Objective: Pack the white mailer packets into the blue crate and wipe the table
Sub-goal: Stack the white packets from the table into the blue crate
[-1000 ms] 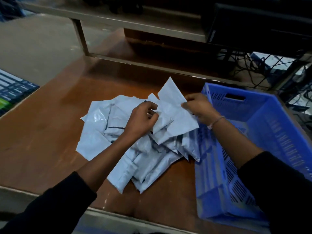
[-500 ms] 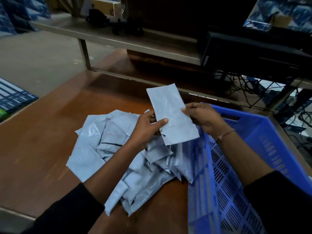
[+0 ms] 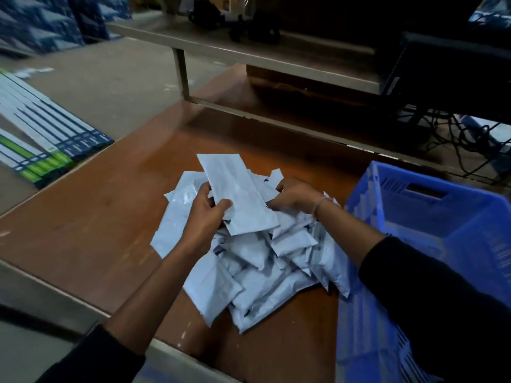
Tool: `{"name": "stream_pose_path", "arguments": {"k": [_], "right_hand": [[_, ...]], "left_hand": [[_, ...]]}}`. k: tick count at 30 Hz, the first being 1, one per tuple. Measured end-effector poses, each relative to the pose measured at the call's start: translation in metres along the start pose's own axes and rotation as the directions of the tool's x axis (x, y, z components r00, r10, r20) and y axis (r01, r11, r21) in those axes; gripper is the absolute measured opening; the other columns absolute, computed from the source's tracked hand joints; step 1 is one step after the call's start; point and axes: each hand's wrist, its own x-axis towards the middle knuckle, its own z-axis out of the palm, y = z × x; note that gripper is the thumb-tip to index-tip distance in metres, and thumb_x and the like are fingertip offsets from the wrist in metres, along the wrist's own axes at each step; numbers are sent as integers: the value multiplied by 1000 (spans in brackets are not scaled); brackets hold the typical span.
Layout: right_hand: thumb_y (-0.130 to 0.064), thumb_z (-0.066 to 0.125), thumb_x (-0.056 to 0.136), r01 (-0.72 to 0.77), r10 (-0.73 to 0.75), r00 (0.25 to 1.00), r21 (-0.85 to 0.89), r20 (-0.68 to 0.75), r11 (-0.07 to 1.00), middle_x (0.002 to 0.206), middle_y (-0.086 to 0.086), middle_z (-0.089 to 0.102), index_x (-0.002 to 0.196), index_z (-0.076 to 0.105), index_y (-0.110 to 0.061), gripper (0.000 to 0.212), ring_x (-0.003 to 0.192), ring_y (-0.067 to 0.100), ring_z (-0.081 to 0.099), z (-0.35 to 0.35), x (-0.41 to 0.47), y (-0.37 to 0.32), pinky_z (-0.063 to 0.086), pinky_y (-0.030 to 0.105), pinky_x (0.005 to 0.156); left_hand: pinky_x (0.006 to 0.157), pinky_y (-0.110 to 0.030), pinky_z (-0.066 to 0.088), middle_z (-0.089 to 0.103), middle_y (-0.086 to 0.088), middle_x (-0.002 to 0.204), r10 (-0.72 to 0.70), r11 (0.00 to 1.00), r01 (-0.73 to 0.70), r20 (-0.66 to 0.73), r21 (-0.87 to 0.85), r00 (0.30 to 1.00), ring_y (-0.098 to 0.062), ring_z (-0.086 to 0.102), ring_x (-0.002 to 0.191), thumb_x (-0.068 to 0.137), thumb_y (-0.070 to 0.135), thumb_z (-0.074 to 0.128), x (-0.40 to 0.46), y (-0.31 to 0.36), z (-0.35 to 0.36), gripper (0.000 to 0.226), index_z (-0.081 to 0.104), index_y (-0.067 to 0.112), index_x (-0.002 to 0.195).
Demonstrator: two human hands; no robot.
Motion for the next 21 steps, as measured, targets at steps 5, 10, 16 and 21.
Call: {"name": "stream_pose_path", "arguments": {"k": [5,10,16,21], "right_hand": [[-23,86,75,-100,97,995,319,25,942,96,7,70,95,70,-4,33,85,24,66,-3,-2,4,56,33,73],[-1,64,90,16,93,984,595,-152,803,74,11,61,91,66,6,7,52,16,60,-41,-25,26,48,16,45],[-22,56,71,162,189,850,585,-491,795,84,8,71,82,66,-11,18,79,29,69,-96,-55,60,57,44,72],[-3,64,82,138,131,932,667,-337,732,87,12,74,101,70,0,20,74,26,69,-94,-73,74,55,31,63]], "left_hand": [[94,-52,59,64,0,133,-25,999,25,3,38,1000,-27,66,117,96,20,61,-3,-2,-4,50,46,28,143],[89,-38,60,66,5,128,5,1000,-6,23,27,1000,-19,68,111,99,12,57,-2,0,11,46,47,27,142],[84,-40,62,68,-1,123,43,998,-48,126,40,991,-19,72,104,99,2,55,0,12,54,47,44,30,135],[76,-38,62,71,-3,125,-47,984,89,256,-155,965,-25,73,107,102,-1,46,-11,30,100,44,52,27,136]]}}
